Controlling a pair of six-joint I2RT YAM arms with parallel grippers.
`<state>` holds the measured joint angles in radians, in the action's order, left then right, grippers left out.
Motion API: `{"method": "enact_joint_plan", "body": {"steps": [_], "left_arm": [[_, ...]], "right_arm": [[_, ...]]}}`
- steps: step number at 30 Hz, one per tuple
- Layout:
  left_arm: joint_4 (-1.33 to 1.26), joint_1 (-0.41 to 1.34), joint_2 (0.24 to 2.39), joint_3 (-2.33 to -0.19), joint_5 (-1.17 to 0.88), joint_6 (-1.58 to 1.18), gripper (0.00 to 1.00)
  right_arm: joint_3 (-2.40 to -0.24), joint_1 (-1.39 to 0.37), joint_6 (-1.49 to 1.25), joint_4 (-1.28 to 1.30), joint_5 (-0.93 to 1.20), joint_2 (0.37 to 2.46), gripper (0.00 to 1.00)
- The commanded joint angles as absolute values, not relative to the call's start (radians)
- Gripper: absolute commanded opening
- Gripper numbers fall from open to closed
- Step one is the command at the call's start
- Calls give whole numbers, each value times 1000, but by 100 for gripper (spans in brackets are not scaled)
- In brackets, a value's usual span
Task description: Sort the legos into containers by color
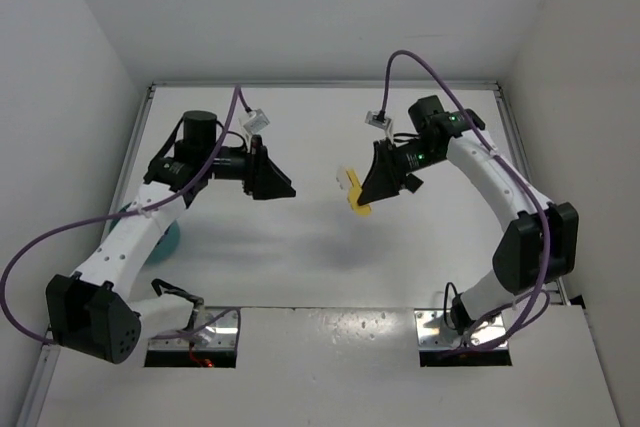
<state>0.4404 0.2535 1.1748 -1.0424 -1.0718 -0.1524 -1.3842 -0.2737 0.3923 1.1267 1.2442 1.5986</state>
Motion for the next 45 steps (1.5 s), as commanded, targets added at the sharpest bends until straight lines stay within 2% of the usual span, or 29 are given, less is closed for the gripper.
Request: {"method": "enact_joint_plan", "body": {"steps": [1, 9, 24, 42, 45], "left_arm": [[336, 281, 1190, -1057, -1134, -221, 57], [246, 291, 1245, -1057, -1164, -308, 59], [207, 322, 1270, -1104, -1252, -360, 68], [178, 350, 1298, -1104, -1243, -370, 68], [178, 350, 1298, -1095, -1243, -370, 64]], "right_arm": [[-1353, -298, 318, 1063, 1402, 1531, 3], [-1331, -348, 253, 1009, 1382, 1534, 3], [-1411, -429, 272, 1032, 1331, 1647, 3], [-1485, -499, 333, 1091, 1282, 1717, 3], [-1485, -499, 333, 1100, 1282, 1717, 3]]}}
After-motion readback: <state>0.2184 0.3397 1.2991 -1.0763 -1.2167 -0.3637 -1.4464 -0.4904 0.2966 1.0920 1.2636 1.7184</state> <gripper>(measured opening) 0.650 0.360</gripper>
